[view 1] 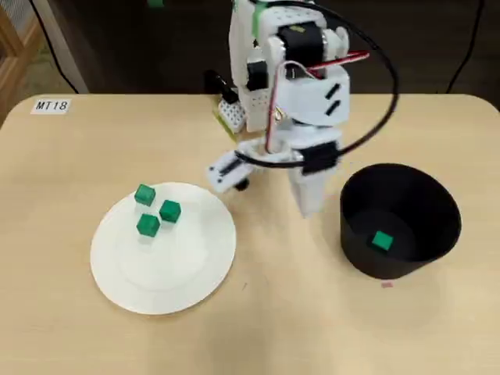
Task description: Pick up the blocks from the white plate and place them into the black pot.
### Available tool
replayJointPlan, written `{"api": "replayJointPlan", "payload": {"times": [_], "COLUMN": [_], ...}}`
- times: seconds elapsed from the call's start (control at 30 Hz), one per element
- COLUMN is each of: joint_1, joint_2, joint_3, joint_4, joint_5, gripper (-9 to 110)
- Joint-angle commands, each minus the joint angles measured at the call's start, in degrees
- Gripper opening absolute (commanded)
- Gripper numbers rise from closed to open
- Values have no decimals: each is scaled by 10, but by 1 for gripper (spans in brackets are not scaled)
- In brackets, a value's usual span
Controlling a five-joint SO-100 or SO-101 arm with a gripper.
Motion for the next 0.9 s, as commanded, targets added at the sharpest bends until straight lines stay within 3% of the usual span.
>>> {"api": "replayJointPlan", "payload": {"times": [0.0, 0.2, 0.43, 0.67, 0.87], "joint_1": [92, 190, 247, 291, 326], "joint_2": [-4, -29, 139, 206, 172], "joint_3": [-31, -3, 210, 315, 313], "joint_4": [47, 76, -100, -155, -159], "joint_5": [-12, -43, -27, -3, -7], "gripper": [-2, -2, -2, -2, -2]}}
